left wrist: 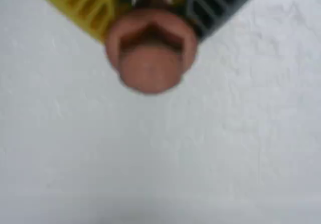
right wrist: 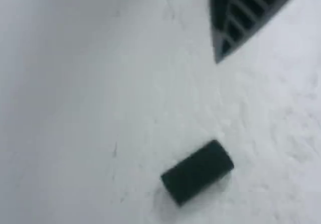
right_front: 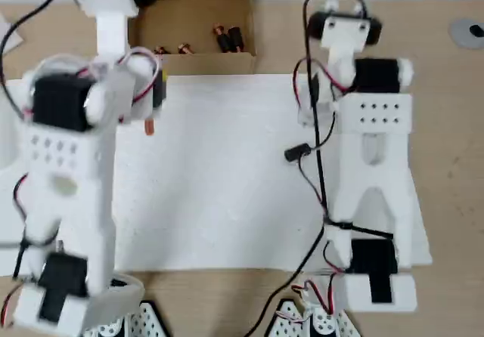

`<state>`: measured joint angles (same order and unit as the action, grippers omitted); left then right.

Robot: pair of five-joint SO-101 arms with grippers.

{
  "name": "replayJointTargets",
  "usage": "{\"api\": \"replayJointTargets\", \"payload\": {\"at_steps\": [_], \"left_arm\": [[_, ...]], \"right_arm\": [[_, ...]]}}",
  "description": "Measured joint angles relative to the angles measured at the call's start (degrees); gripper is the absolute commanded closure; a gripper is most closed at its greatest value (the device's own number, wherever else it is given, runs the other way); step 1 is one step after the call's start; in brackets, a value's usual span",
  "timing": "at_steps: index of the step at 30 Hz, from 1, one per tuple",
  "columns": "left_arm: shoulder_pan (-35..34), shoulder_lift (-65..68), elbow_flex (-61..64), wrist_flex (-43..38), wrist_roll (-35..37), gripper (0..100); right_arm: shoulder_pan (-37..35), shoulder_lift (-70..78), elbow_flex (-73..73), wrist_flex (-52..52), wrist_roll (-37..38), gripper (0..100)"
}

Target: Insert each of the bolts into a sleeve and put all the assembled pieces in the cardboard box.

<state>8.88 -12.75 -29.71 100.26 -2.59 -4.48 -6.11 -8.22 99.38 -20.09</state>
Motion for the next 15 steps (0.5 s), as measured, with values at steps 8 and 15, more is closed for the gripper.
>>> {"api": "replayJointTargets", "payload": {"at_steps": [8, 15], "left_arm": [[0.0, -19.3, 19.5, 0.0, 0.8, 99], [0.0, -25.9, 30.2, -1.0, -1.5, 99]], "right_arm": [[-2.7, -2.1, 11.3, -8.7, -5.4, 60.2], [-2.7, -2.1, 20.6, -20.2, -13.6, 60.2]]}}
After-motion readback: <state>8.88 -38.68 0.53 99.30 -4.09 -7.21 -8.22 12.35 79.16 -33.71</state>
